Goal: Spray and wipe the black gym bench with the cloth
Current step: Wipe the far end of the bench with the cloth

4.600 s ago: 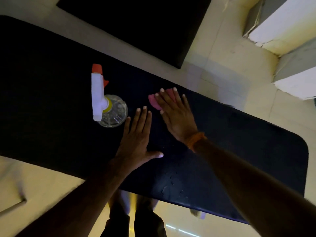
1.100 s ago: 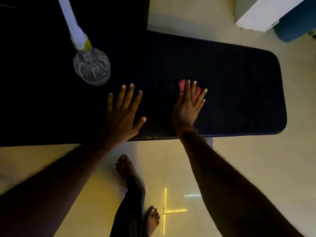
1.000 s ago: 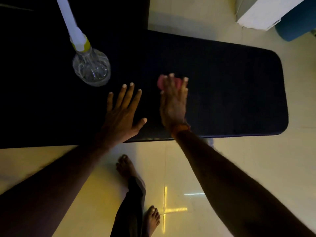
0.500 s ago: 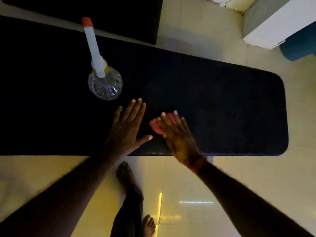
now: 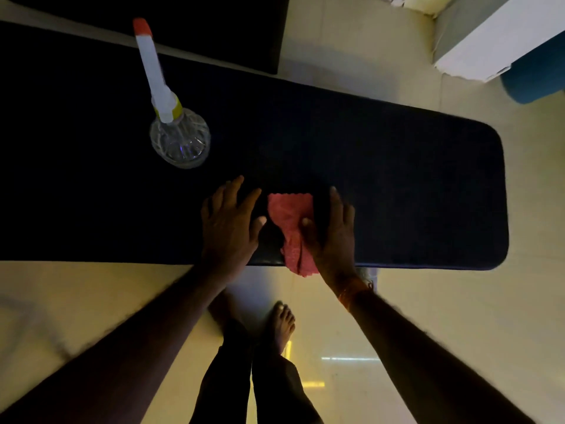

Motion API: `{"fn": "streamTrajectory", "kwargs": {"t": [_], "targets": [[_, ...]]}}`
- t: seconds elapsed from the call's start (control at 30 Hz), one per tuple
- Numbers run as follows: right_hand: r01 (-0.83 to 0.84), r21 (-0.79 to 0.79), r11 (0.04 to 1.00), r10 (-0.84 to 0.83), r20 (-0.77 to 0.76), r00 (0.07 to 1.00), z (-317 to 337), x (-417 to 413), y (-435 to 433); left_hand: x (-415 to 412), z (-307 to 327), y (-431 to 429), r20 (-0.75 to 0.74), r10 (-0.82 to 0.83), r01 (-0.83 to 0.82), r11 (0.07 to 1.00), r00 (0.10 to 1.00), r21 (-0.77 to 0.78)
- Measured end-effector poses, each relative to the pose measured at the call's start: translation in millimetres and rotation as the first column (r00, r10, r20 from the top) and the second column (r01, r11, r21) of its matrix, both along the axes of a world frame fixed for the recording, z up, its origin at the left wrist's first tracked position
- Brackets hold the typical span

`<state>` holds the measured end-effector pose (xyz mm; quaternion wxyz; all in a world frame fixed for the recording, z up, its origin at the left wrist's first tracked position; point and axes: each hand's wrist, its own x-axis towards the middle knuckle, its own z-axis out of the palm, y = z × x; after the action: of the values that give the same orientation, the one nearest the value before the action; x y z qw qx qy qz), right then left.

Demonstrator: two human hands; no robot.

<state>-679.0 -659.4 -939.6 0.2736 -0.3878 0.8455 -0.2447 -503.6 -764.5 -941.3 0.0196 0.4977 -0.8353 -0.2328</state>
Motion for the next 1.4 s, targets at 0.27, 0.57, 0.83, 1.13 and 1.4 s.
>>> {"fn": "streamTrajectory", "kwargs": {"t": [0.27, 0.57, 0.83, 1.13, 1.4], "targets": [[0.000, -0.109, 0.994, 0.021, 0.190, 0.982, 11.7, -4.4, -14.8, -36.8, 11.0, 6.4, 0.024, 0.223, -0.224, 0.965, 0.975, 0.133], [-0.094, -0.021, 0.995, 0.092, -0.095, 0.991, 1.3, -52.1, -69.7, -29.9, 14.2, -0.1, -0.033, 0.235, -0.232, 0.970, 0.972, 0.069], [-0.514, 0.227, 0.827, 0.559, -0.425, 0.712, -33.0, -32.2, -40.4, 8.8, 5.3, 2.1, 0.125, -0.060, 0.057, 0.998, 0.990, 0.024], [-0.616, 0.193, 0.764, 0.617, -0.497, 0.609, -34.8, -44.8, -29.8, 39.2, 2.1, -5.4, 0.298, -0.154, 0.138, 0.988, 0.942, 0.073], [-0.713, 0.123, 0.690, 0.667, -0.490, 0.562, -38.2, 3.4, 5.0, 40.7, 4.5, -7.7, 0.330, -0.197, 0.176, 0.980, 0.923, 0.094]]}}
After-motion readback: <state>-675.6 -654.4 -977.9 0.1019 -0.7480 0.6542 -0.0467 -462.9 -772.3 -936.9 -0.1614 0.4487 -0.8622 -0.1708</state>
